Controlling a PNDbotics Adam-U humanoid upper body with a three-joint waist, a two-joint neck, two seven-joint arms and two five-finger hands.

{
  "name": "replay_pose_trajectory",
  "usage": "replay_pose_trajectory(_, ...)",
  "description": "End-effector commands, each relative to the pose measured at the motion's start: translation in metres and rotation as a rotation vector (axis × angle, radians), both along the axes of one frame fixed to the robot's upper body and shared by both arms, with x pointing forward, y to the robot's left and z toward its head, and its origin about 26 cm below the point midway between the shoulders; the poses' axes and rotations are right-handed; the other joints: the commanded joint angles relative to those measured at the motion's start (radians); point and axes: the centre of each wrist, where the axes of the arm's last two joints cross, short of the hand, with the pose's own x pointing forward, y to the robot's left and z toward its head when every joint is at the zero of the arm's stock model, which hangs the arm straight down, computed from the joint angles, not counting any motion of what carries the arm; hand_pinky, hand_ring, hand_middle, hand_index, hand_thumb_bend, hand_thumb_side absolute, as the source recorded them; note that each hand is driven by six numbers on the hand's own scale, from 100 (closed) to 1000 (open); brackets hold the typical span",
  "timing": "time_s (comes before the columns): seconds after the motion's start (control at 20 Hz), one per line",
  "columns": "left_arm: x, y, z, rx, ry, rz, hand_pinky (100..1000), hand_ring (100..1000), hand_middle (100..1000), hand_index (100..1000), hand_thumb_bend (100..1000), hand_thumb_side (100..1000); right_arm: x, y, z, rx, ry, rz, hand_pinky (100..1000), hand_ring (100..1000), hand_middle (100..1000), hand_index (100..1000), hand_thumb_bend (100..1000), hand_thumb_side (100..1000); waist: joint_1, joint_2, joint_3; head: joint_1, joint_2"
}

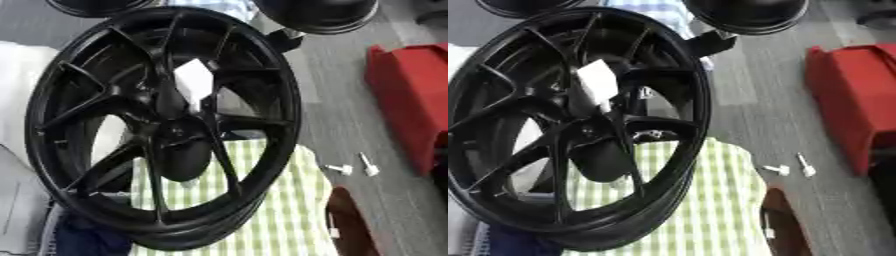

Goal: Pull the pin out of the wheel hub.

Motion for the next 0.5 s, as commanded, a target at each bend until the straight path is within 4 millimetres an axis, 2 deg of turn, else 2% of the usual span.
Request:
replay_pose_trajectory(0.05, 0.0, 0.005, 0.014, 0.022, -0.045, 0.019, 744, 691, 557, 746, 765, 434, -0.022, -0.04, 0.012, -0.038, -0.033, -0.183, 758, 706, 622, 702, 485, 281, 0.005, -0.01, -0.003, 0.018, -0.022)
replay_pose_trajectory(0.1, 0.0, 0.006, 0.014, 0.02, -0.048, 0.023, 744, 691, 557, 746, 764, 434, -0.021, -0.047, 0.0, -0.03, -0.011, -0.223, 781, 753, 739, 783, 543, 358, 0.008, -0.008, -0.004, 0.021, -0.025)
replay_pose_trajectory(0.2, 0.0, 0.006, 0.014, 0.016, -0.051, 0.027, 744, 691, 557, 746, 765, 434, -0.022, -0.058, -0.022, -0.015, 0.013, -0.287, 803, 802, 831, 863, 534, 454, 0.012, -0.007, -0.005, 0.026, -0.028)
replay_pose_trajectory(0.25, 0.0, 0.006, 0.014, 0.016, -0.051, 0.028, 744, 691, 557, 746, 765, 434, -0.024, -0.062, -0.032, -0.006, 0.015, -0.314, 805, 812, 853, 884, 483, 521, 0.013, -0.007, -0.004, 0.028, -0.03)
replay_pose_trajectory(0.35, 0.0, 0.005, 0.014, 0.015, -0.051, 0.027, 744, 691, 558, 746, 766, 434, -0.03, -0.07, -0.049, 0.01, 0.003, -0.367, 803, 815, 866, 896, 440, 603, 0.014, -0.009, -0.001, 0.028, -0.031)
replay_pose_trajectory(0.45, 0.0, 0.005, 0.014, 0.016, -0.05, 0.022, 743, 691, 557, 746, 767, 434, -0.039, -0.074, -0.06, 0.016, -0.023, -0.416, 797, 807, 862, 892, 432, 584, 0.012, -0.011, 0.006, 0.024, -0.03)
replay_pose_trajectory(0.5, 0.001, 0.004, 0.014, 0.017, -0.049, 0.018, 743, 691, 557, 746, 766, 434, -0.043, -0.076, -0.064, 0.016, -0.04, -0.437, 789, 791, 840, 878, 452, 529, 0.01, -0.013, 0.01, 0.02, -0.029)
